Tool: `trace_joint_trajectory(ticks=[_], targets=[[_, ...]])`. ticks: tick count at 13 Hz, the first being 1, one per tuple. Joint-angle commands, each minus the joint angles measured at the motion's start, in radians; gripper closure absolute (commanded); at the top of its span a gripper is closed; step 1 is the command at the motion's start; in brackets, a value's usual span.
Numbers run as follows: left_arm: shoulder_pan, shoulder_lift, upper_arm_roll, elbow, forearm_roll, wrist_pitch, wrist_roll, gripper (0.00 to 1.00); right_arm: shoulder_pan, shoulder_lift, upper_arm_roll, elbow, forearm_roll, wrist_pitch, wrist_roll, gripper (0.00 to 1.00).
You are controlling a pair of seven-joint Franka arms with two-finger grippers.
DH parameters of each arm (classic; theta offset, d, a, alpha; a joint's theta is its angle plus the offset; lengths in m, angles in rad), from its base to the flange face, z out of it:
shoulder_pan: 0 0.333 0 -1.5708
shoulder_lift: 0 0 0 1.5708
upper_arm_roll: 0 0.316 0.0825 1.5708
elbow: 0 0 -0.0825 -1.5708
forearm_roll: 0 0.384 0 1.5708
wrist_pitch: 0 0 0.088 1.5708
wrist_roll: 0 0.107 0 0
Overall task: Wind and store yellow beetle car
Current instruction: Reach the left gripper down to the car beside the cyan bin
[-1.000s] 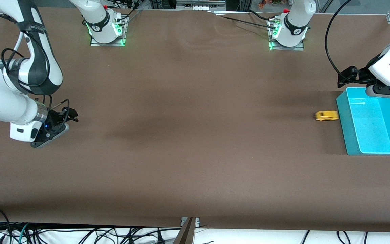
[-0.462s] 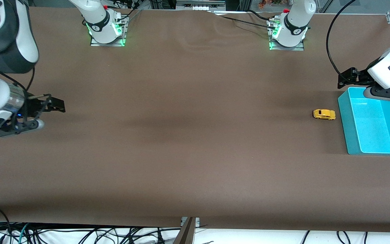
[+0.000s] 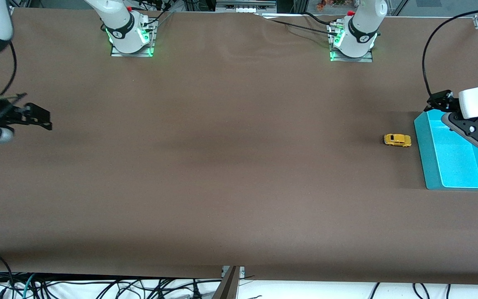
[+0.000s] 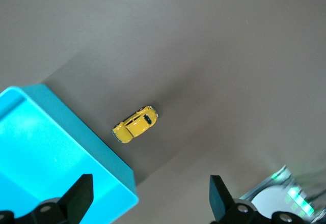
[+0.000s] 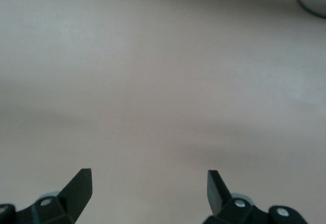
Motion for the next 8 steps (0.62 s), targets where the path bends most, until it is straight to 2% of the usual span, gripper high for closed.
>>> trace_joint_trajectory(ticks=[1,4,8], targets=[[0.049,0.073,-0.008,-0.032,0.029,0.064,0.266,0.00,-0.048,-0.049,0.001,-0.020,-0.005,-0.017,0.008,0.00],[0.090,0.088,-0.010,-0.201,0.029,0.347,0.596,0.00,-0.033,-0.053,-0.036,-0.029,-0.005,-0.066,0.024,0.00],[0.097,0.099,-0.013,-0.394,0.029,0.619,0.775,0.00,-0.023,-0.062,-0.036,-0.034,-0.005,-0.095,0.101,0.00]])
